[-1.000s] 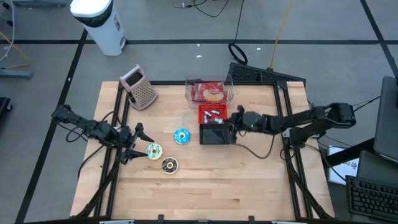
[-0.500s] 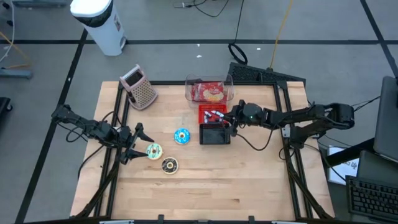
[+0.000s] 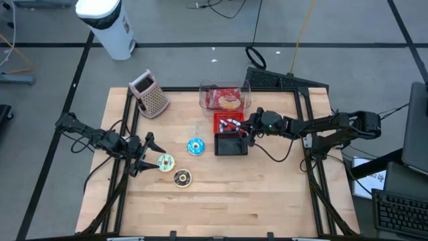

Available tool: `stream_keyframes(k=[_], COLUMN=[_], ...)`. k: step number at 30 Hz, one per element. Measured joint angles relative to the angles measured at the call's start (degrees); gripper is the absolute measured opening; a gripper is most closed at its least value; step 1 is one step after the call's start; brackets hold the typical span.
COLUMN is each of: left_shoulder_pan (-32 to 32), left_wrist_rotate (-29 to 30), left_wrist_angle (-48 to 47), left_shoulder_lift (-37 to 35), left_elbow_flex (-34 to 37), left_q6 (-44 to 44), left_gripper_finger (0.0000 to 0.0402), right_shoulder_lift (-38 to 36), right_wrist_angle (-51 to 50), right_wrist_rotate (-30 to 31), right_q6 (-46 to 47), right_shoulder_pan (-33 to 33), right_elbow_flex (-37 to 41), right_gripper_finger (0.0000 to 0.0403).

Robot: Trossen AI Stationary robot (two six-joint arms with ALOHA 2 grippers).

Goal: Pick & Place Food Item
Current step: Put the black food coloring into the red bin, then put the blue doughnut into the black bin

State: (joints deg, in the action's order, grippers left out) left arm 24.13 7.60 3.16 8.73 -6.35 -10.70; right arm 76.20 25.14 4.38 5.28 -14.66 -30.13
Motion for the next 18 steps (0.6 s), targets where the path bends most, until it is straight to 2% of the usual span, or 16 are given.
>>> stream_keyframes(k=[5,14,18], left_shoulder_pan=[0.00,-0.01,0.02], left_wrist_rotate=[0.00,0.00,0.00], left_wrist_angle=[0.00,0.00,0.00], left_shoulder_lift=[-0.02,-0.02,-0.02], left_elbow_flex=[0.00,0.00,0.00], left_q6=[0.01,0.00,0.00], left_gripper_finger=[0.0310,0.0310,0.0310], right_shoulder_lift=[0.00,0.00,0.00], right_wrist_angle=[0.35,0.35,0.35], right_wrist_rotate=[0.00,0.26,0.01], right_q6=[1.37,1.53,1.53], right_shoulder_pan=[0.00,0.00,0.04], right_elbow_flex=[0.00,0.00,0.00], right_gripper_finger=[0.0058,0.0153,0.0177])
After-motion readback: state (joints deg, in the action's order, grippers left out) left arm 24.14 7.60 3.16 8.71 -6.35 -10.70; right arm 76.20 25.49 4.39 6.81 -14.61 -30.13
